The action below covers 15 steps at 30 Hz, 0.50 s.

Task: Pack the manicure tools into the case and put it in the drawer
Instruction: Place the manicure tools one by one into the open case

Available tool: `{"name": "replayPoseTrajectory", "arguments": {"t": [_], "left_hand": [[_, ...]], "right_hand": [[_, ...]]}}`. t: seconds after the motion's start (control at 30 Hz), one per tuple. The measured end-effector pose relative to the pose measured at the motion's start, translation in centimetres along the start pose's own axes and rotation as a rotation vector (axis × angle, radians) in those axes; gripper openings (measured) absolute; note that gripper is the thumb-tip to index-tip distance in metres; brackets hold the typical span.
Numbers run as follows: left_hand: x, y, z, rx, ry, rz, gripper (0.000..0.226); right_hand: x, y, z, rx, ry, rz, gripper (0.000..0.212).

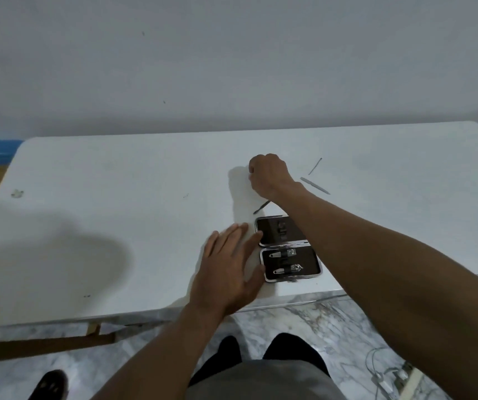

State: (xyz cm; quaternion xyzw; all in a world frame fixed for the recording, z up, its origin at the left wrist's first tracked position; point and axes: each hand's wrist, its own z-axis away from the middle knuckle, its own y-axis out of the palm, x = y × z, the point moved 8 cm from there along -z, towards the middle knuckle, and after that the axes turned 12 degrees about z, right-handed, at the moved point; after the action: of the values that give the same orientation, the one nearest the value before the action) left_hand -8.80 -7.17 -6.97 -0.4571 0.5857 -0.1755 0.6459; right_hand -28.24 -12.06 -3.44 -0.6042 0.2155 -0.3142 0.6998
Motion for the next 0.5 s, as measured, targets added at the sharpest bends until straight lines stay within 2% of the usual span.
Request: {"name": "replayPoseTrajectory", "arguments": {"t": [0.03,0.17,0.27,0.5], "left_hand": [[-0.1,0.0,-0.1,0.001,-0.003,0.020,0.059],[-0.1,0.0,0.0,-0.004,0.017,0.045,0.059],[0.1,-0.1,0.0,-0.018,0.016,0.048,0.059],[0.0,0.1,0.0,-0.014,0.025,-0.003,0.060]], "right_hand": [[0.2,-0.1,-0.2,-0.005,0.005,0.004,0.007],[0.7,-0.7,-0.5,-0.015,0.026,0.012,0.007],[0.7,-0.8,-0.4,-0.010,0.024,0.005,0.022],[0.4,-3.0,1.1,-0.023,-0.004,-0.021,0.031]]}}
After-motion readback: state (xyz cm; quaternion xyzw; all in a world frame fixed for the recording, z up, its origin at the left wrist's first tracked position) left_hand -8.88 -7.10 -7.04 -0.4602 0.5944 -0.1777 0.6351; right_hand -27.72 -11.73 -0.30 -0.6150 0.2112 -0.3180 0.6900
